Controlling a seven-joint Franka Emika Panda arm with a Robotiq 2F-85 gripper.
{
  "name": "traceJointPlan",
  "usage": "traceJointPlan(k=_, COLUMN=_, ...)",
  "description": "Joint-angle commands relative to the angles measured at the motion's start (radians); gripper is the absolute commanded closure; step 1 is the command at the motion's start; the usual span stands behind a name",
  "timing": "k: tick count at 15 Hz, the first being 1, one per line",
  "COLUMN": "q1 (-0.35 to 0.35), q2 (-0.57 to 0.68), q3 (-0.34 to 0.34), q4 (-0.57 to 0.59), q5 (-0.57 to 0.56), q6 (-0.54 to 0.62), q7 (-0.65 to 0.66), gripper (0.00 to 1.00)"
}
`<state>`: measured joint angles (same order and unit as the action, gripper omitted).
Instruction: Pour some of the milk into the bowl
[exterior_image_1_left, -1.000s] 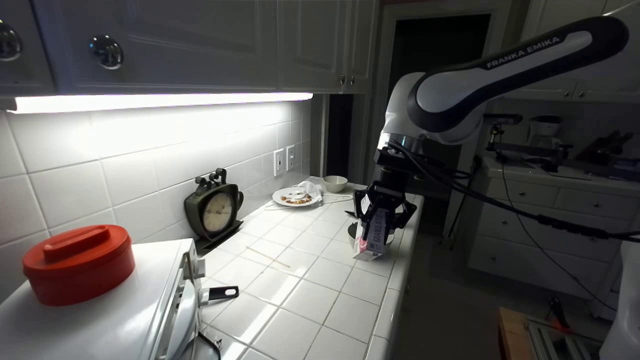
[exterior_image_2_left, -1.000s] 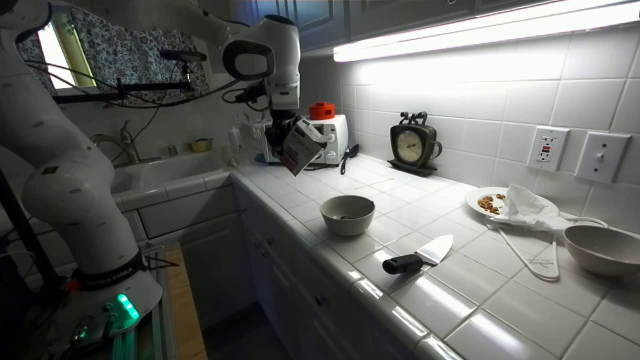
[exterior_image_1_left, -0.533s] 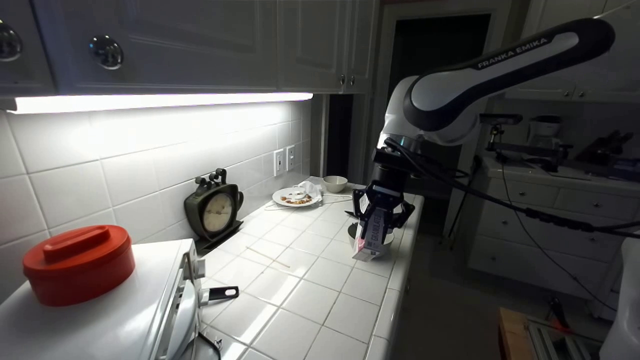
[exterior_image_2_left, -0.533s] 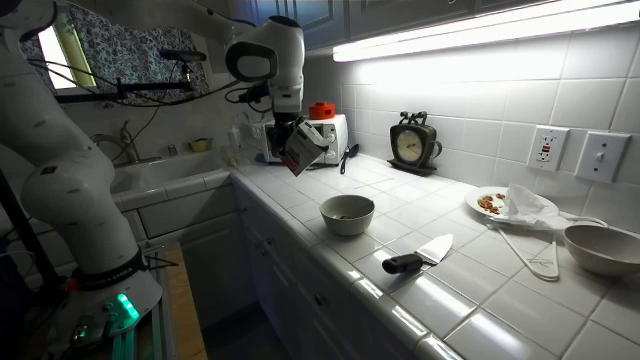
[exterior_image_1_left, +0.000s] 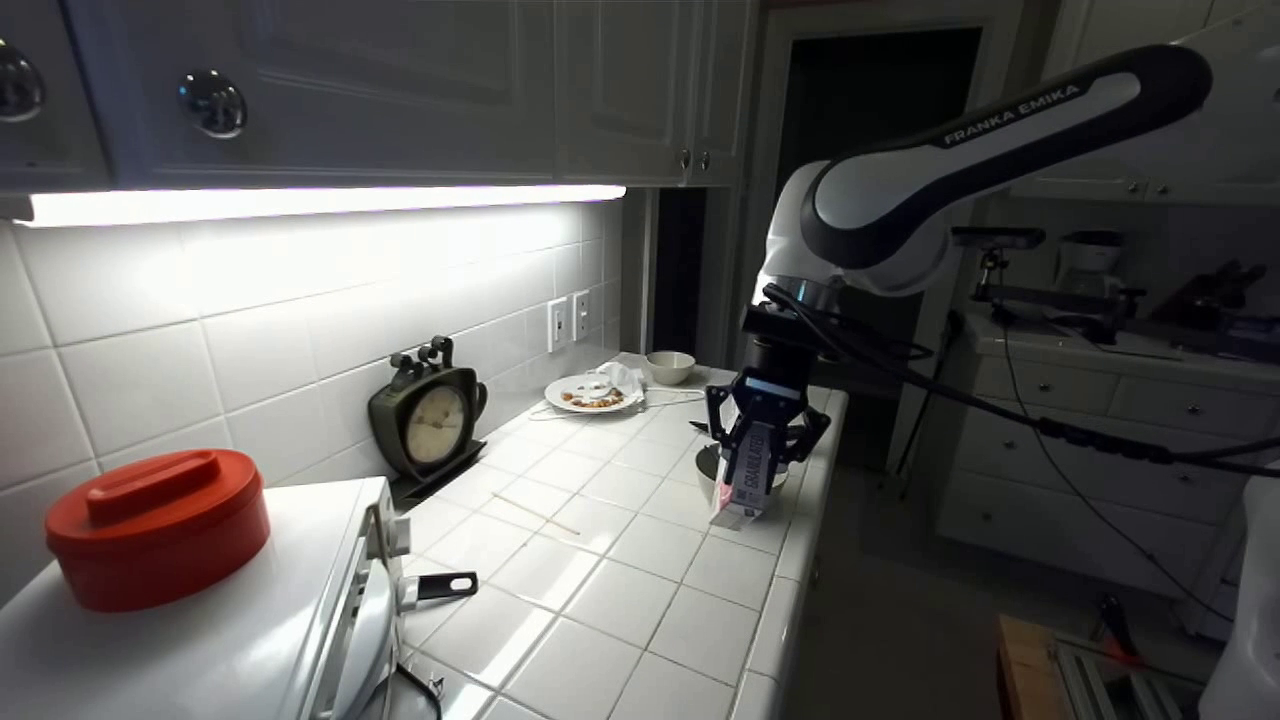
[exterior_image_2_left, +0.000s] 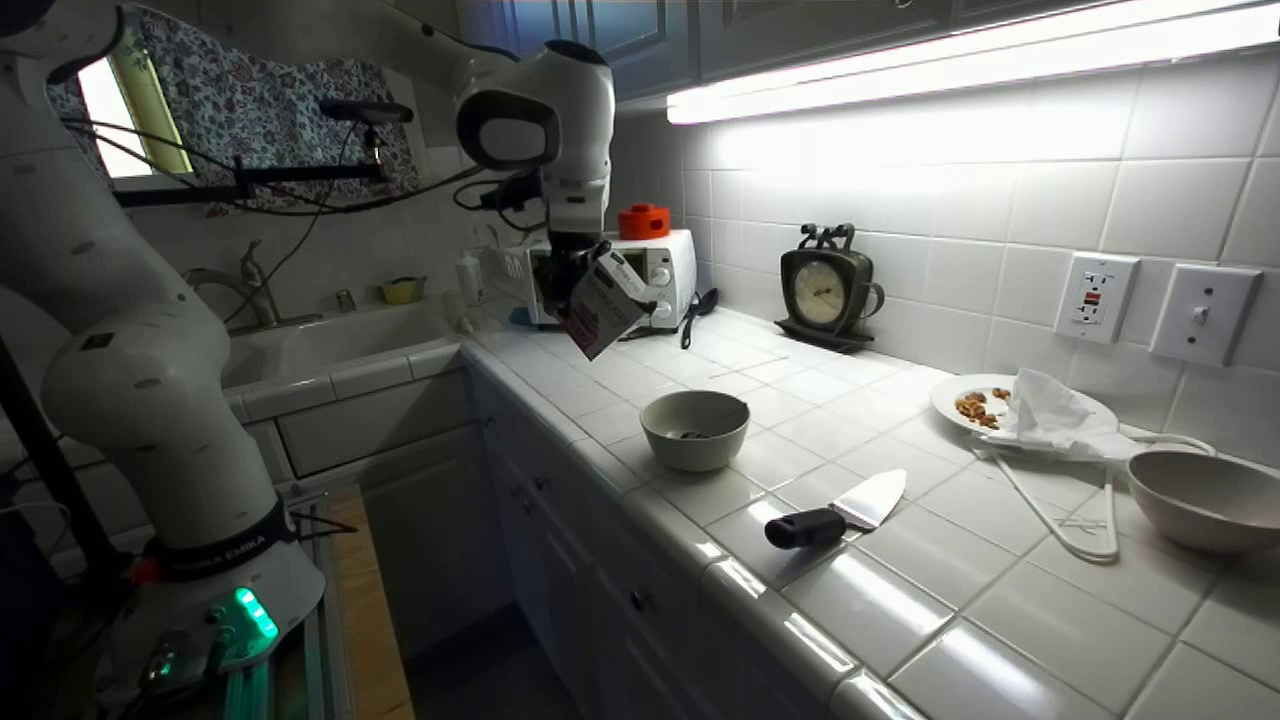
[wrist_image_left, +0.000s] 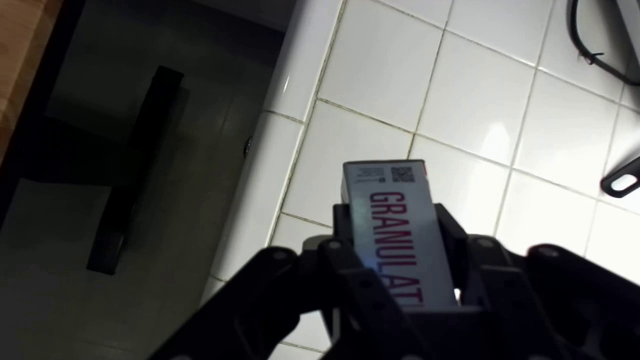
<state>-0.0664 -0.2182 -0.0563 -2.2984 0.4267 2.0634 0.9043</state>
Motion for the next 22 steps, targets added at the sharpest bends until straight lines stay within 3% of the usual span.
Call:
traceJointPlan(k=1, q1=-0.021, q2=0.04, q3=-0.021, q4=0.063, q5=0.037, q6=-0.098, q7=0.028, gripper=0.84)
traceJointPlan(k=10, q1=-0.082, q2=0.198, q3=-0.117, q4=0.28, q5=0.194, q6=-0.372, q7=0.017, gripper=0.84)
traceJointPlan(k=22, q1=-0.133, q2=0.371, q3=-0.147, q4=0.431, q5=0.318, q6=-0.522, q7=0.017, gripper=0.84)
